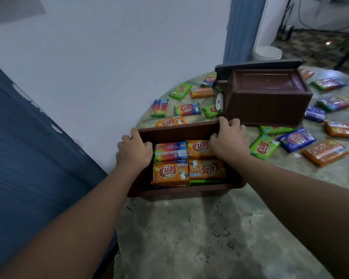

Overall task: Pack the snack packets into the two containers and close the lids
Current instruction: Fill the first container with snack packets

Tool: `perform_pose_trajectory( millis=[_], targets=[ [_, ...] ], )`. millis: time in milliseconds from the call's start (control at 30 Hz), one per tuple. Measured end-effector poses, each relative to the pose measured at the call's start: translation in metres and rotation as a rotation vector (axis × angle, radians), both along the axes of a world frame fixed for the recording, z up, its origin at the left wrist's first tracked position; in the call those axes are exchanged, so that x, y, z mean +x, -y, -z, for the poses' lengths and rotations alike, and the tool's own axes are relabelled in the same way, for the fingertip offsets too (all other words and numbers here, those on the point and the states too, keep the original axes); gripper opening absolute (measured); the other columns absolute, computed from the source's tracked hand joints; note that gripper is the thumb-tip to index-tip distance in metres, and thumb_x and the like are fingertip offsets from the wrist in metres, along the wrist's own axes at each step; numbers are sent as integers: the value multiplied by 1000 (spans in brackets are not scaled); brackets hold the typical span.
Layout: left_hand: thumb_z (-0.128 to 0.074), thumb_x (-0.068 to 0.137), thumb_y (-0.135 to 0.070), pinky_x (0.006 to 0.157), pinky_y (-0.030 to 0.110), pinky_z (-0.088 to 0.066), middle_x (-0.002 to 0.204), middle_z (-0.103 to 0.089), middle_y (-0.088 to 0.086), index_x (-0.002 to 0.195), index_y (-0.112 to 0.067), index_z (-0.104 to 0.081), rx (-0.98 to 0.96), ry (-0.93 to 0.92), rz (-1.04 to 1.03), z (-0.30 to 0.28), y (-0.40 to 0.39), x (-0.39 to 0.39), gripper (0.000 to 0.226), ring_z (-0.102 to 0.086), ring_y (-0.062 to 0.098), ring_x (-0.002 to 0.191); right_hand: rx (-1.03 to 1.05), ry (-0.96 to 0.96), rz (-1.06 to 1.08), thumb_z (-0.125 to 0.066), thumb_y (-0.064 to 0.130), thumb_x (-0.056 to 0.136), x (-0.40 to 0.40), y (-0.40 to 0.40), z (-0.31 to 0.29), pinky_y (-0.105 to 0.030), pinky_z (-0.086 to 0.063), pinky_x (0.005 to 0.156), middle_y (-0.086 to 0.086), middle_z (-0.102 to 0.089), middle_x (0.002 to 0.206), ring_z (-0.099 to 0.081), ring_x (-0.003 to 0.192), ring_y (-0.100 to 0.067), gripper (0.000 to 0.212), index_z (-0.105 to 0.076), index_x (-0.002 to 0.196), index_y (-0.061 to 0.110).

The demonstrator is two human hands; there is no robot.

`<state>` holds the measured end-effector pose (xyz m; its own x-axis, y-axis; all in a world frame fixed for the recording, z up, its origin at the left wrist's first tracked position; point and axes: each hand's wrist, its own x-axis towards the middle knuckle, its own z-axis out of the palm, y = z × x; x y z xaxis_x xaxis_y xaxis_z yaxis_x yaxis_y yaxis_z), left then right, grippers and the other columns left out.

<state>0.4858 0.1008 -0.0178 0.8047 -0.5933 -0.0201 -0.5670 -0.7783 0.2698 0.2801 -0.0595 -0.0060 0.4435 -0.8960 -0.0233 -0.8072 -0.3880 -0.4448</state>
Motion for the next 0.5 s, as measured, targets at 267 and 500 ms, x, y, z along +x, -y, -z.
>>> perform_pose_trajectory(
  millis=[267, 500],
  targets=[
    [-39, 101, -42, 87, 47, -51, 121, -54, 12, 121, -15, -52, -219, 128, 102, -17, 42, 30, 36, -48, 30, 112, -158, 88, -186, -51, 38, 97, 51, 21, -20, -47, -44, 101, -8, -52, 134, -45, 124, -31, 40, -57, 133, 22],
    [-48, 99, -36, 71, 34, -46, 94, -64, 2, 96, -17, -62, -237, -31, 227, -29, 90, 71, 24, -59, 24, 88, -73, 34, -298, -68, 34, 91, 98, 41, -22, -36, -51, 85, 3, -64, 114, -61, 104, -20, 26, -68, 116, 29]
  ],
)
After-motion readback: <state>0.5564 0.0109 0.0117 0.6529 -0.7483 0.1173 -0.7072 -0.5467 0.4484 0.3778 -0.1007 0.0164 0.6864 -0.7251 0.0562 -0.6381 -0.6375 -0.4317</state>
